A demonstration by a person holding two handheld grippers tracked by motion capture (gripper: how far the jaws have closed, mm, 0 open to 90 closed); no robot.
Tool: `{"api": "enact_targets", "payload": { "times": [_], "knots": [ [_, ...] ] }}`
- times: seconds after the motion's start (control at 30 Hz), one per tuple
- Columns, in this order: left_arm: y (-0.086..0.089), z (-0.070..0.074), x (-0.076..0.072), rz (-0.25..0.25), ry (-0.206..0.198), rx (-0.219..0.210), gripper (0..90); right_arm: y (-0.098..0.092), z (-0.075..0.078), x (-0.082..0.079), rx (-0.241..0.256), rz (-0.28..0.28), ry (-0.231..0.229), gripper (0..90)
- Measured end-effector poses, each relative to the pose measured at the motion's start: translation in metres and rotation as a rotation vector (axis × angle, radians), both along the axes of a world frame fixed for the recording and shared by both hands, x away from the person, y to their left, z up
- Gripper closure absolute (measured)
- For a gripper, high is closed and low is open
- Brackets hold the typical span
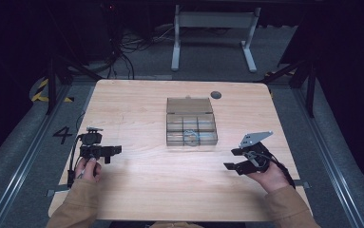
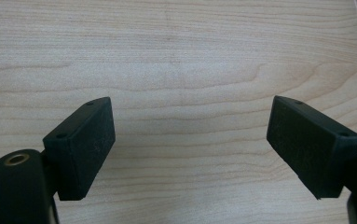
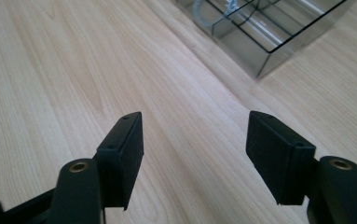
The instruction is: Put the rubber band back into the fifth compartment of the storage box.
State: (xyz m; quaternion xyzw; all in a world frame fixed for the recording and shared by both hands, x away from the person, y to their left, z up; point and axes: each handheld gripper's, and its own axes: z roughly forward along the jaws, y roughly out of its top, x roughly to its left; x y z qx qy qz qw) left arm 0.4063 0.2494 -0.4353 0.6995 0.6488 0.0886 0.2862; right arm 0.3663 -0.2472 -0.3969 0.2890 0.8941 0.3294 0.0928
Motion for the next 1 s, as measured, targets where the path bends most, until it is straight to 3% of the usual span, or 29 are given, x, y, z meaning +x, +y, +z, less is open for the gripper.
{"api": "enact_targets", "payload": {
  "times": [0.17, 0.23, 0.43, 0.77, 1.0],
  "knots": [
    [0.0, 0.0, 0.0, 0.001, 0.0, 0.0, 16.0, 0.004, -0.007, 0.0, -0.012, 0.015, 0.019, 34.0],
    [0.0, 0.0, 0.0, 0.002, 0.002, 0.0, 16.1, 0.005, -0.014, -0.001, -0.027, 0.016, 0.047, 32.4],
    [0.0, 0.0, 0.0, 0.001, 0.002, -0.001, 16.1, 0.006, -0.028, -0.006, -0.051, 0.019, 0.057, 29.3],
    [0.0, 0.001, 0.0, 0.004, -0.001, -0.007, 16.0, 0.007, -0.043, -0.014, -0.05, 0.046, 0.038, 28.6],
    [0.001, 0.001, -0.001, 0.005, -0.004, -0.006, 16.0, 0.015, -0.048, -0.016, -0.081, 0.059, 0.018, 28.7]
  ]
}}
